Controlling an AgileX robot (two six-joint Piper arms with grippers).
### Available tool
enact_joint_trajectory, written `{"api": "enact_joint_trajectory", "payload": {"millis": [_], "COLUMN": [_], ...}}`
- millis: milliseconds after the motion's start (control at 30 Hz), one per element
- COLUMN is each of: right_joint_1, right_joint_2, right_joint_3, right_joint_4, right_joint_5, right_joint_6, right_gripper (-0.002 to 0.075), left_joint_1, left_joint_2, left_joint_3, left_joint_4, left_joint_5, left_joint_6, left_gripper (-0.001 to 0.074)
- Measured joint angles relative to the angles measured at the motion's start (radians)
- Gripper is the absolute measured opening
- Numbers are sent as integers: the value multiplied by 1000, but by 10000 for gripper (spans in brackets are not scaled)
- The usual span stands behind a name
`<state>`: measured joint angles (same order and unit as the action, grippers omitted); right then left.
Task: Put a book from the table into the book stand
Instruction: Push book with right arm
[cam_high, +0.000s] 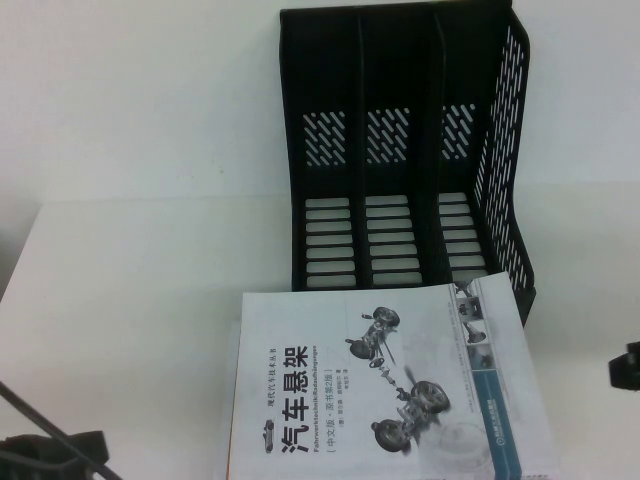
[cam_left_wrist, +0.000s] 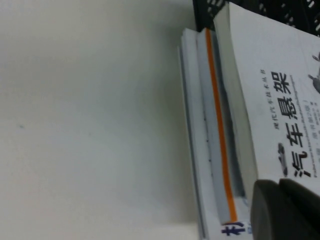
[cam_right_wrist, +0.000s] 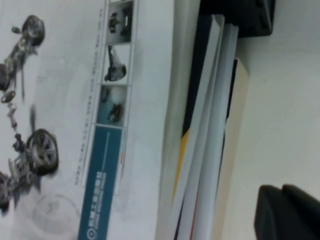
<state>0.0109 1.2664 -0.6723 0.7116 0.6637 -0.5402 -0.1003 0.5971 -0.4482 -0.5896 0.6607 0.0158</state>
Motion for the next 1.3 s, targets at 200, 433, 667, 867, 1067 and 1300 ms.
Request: {"api": "enact_joint_trajectory", "payload": {"millis": [200,433,667,867,1067,1300], "right_joint_1": [122,224,246,255,255,255], "right_joint_2": [66,149,198,198,202,206], "right_joint_3": [-5,-7,-29,-35,-35,-37], "right_joint_4": [11,20,26,35,41,56], "right_joint_5": [-69,-161,-179,-185,-185,-185], "right_joint_6": [-17,-11,-8,-8,-8,-8], "right_gripper": [-2,-2,-1,-1,-1,-1], "left_joint_1": [0,0,0,0,0,0], "left_joint_2": [41,44,44,44,44,44], "left_joint_3": [0,0,0,0,0,0], "left_joint_4": [-94,-138,-143,-143,-143,-145], "left_joint_5": [0,-2,-2,-2,-2,-2], "left_joint_6": [36,38,40,42,42,42], "left_gripper": [-4,-4,-4,-4,-4,-4]}}
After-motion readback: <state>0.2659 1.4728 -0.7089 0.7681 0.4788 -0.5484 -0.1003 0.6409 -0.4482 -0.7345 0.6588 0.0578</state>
